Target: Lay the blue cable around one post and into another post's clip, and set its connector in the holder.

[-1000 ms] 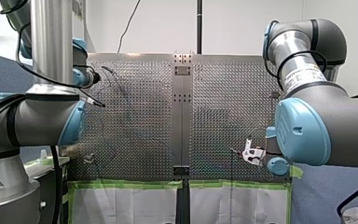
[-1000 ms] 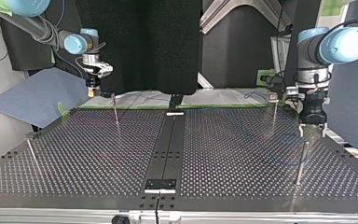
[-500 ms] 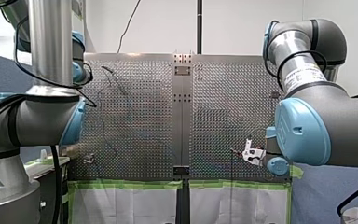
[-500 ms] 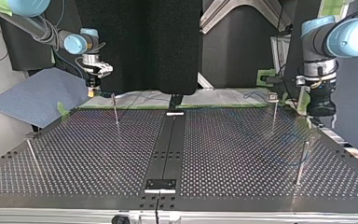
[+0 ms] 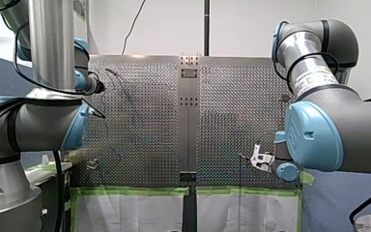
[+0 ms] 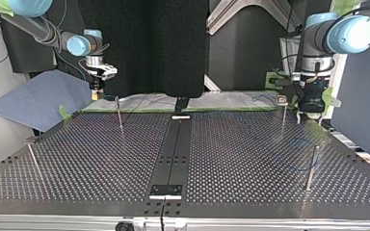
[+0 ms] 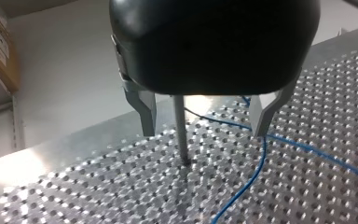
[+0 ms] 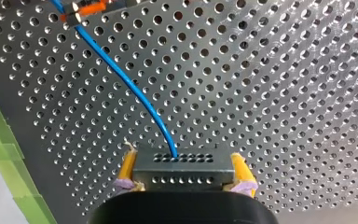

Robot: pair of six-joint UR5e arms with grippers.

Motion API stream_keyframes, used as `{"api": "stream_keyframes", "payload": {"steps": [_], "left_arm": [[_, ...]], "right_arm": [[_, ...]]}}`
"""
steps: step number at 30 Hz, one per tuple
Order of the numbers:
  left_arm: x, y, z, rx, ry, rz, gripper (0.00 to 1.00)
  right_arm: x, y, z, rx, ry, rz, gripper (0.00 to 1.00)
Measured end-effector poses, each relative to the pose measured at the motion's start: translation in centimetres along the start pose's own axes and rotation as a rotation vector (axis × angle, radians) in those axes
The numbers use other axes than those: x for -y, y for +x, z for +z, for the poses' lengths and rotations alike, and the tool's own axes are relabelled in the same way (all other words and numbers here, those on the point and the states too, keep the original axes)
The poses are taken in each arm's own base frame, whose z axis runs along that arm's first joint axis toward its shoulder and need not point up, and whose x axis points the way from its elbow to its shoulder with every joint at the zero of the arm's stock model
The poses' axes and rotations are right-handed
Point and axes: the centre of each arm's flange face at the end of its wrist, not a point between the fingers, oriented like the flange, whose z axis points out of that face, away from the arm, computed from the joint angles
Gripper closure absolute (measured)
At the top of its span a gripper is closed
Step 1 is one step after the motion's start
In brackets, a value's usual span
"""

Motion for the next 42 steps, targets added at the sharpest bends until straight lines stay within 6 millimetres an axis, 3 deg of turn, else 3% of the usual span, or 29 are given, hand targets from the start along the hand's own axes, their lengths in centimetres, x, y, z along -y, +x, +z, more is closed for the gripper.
{"api": "stream_keyframes", "payload": {"steps": [13, 22, 42], "left_arm": [[0.2, 1.8, 1.2, -0.119, 0.040, -0.047, 0.00], [2.0, 1.8, 1.7, -0.125, 0.105, -0.104, 0.00], [2.9, 1.1, 2.9, -0.074, 0.191, -0.202, 0.00]], "right_arm": [[0.2, 0.0, 0.1, -0.004, 0.004, -0.001, 0.75], [0.2, 0.2, 0.3, -0.005, 0.005, 0.000, 0.75], [0.2, 0.2, 0.3, -0.004, 0.005, -0.001, 0.75]]}}
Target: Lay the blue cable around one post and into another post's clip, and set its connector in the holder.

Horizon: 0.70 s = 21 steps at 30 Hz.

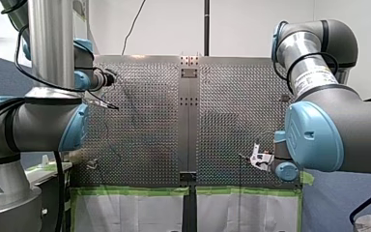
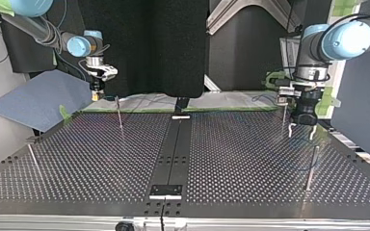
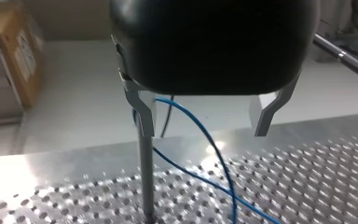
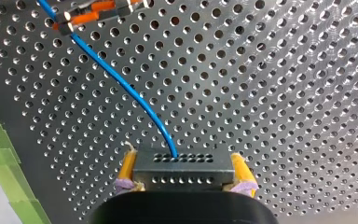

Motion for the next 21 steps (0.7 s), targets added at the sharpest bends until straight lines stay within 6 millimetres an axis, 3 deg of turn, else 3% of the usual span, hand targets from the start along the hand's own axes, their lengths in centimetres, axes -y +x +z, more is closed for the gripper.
{"api": "stream_keyframes", "payload": {"steps": [12, 21], "left_arm": [[0.9, -1.0, 1.2, 0.055, 0.110, -0.090, 0.00], [-0.4, -1.3, 2.2, 0.064, 0.145, -0.146, 0.00]], "right_arm": [[0.2, -0.1, 0.0, 0.001, 0.003, 0.000, 0.75], [0.2, 0.0, 0.0, 0.000, 0.004, 0.000, 0.75]]}}
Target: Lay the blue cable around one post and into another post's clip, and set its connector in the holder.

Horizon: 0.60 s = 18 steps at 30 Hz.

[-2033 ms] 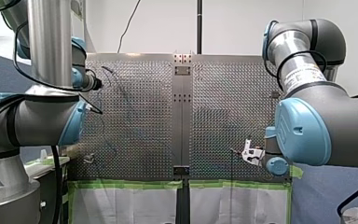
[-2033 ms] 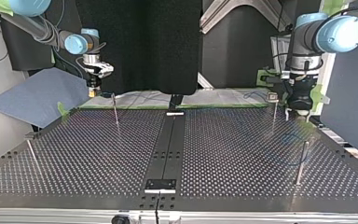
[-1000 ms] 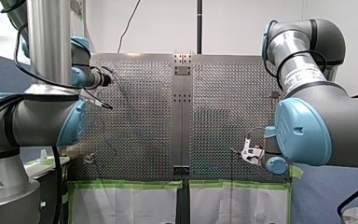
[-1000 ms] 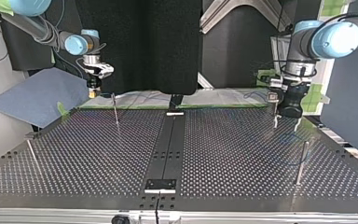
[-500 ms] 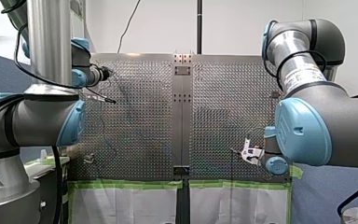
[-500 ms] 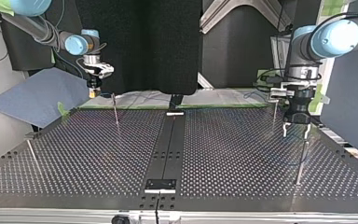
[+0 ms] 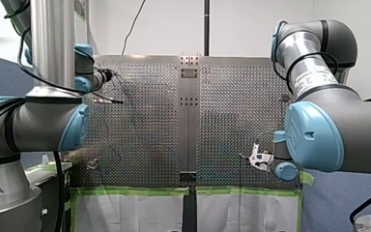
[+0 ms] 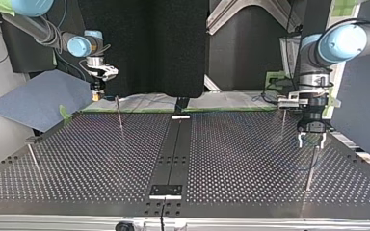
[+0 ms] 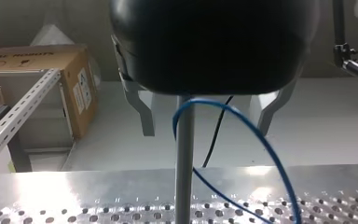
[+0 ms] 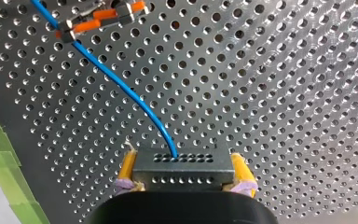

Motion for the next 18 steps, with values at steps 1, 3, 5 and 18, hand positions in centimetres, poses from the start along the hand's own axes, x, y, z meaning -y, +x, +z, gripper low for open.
{"api": "stream_keyframes", "payload": {"steps": [1, 3, 5, 18], "left_arm": [[-0.2, -0.1, 0.0, 0.004, 0.000, 0.001, 0.00], [-0.5, -0.2, 0.1, 0.010, -0.003, 0.003, 0.00], [-0.7, -0.4, 0.1, 0.017, -0.007, 0.005, 0.00], [-1.5, -2.0, 0.8, 0.072, -0.019, 0.042, 0.00]], "right_arm": [[0.0, 0.0, 0.0, 0.000, 0.000, 0.000, 0.75], [0.0, 0.0, 0.0, 0.000, 0.000, 0.000, 0.75], [0.0, 0.0, 0.0, 0.000, 0.000, 0.000, 0.75], [0.0, 0.0, 0.0, -0.001, 0.002, 0.000, 0.75]]}}
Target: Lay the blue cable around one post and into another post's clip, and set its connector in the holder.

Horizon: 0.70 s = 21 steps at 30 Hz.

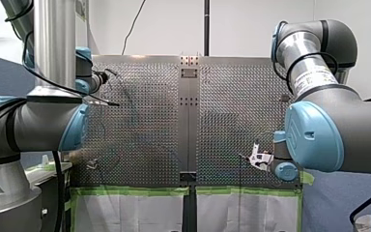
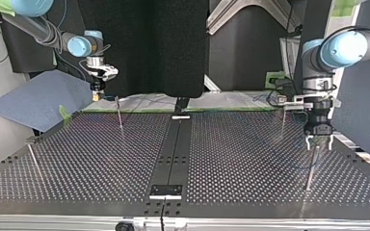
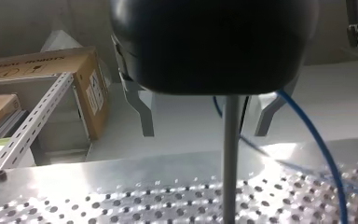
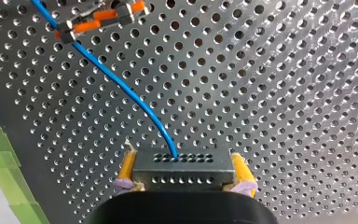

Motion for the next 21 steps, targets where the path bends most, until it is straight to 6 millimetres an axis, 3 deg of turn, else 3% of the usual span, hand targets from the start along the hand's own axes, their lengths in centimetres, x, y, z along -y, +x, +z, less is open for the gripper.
{"api": "stream_keyframes", "payload": {"steps": [7, 21], "left_arm": [[-0.9, -0.8, 0.9, 0.019, -0.044, 0.057, 0.00], [2.1, -3.7, 4.2, 0.107, -0.057, 0.195, 0.00]], "right_arm": [[0.0, 0.0, 0.0, 0.000, 0.001, -0.001, 0.75], [0.0, 0.1, 0.1, -0.001, 0.000, 0.000, 0.75]]}}
